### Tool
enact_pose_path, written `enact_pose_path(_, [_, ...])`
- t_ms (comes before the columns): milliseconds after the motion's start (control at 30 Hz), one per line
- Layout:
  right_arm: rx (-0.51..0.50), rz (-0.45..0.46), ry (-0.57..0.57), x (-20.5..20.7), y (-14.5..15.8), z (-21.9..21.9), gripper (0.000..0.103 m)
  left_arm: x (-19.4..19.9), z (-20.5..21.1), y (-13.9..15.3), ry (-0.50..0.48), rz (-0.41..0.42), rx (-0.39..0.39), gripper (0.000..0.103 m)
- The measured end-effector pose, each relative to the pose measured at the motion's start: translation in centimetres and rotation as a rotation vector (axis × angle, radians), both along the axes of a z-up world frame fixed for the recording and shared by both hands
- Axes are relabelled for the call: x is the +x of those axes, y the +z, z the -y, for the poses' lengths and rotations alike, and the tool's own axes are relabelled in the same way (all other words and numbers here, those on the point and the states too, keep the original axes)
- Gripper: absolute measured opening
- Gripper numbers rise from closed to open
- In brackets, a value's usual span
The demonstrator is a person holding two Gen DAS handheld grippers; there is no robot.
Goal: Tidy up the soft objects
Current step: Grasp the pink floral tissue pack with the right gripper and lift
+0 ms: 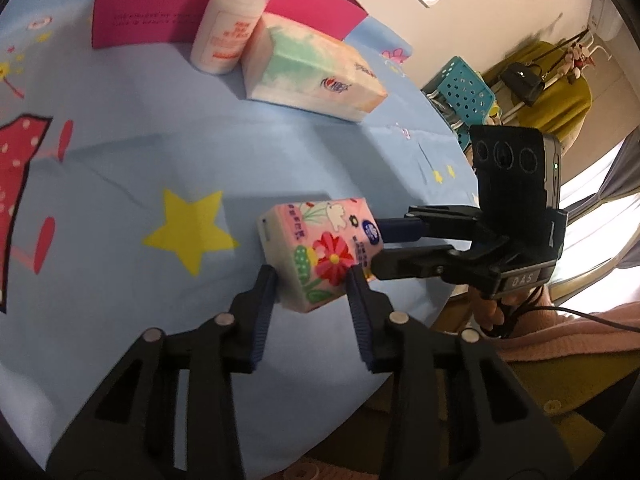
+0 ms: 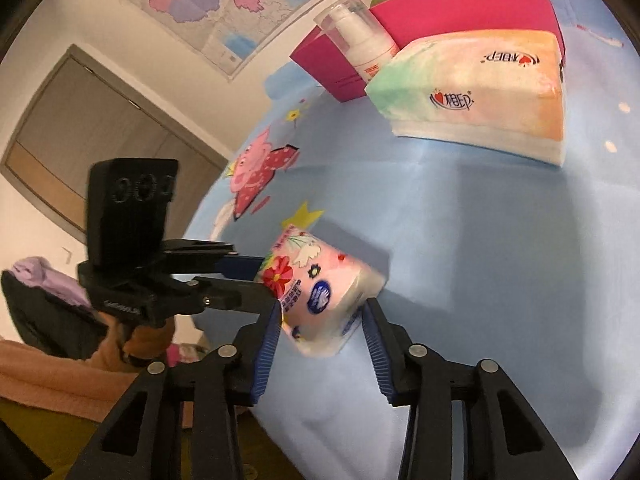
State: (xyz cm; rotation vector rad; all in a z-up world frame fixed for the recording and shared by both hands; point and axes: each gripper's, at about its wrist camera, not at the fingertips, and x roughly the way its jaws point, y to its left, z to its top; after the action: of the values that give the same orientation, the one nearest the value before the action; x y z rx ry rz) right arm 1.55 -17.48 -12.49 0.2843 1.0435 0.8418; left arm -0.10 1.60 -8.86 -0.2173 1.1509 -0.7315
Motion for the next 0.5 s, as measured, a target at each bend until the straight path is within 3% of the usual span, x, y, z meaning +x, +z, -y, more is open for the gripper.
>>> enact_pose_path(200, [-0.039, 0.039, -0.043, 0.0, 0.3, 0.5, 0.036, 0.0, 0.9, 0.6, 0.027, 0.054, 0.045, 0.033])
enact_pose_path(500, [-0.078, 0.134, -0.065, 0.1, 2.9, 1.5, 0.036, 0.4, 2.0, 2.5, 0.036, 0.117, 0.06, 0.033])
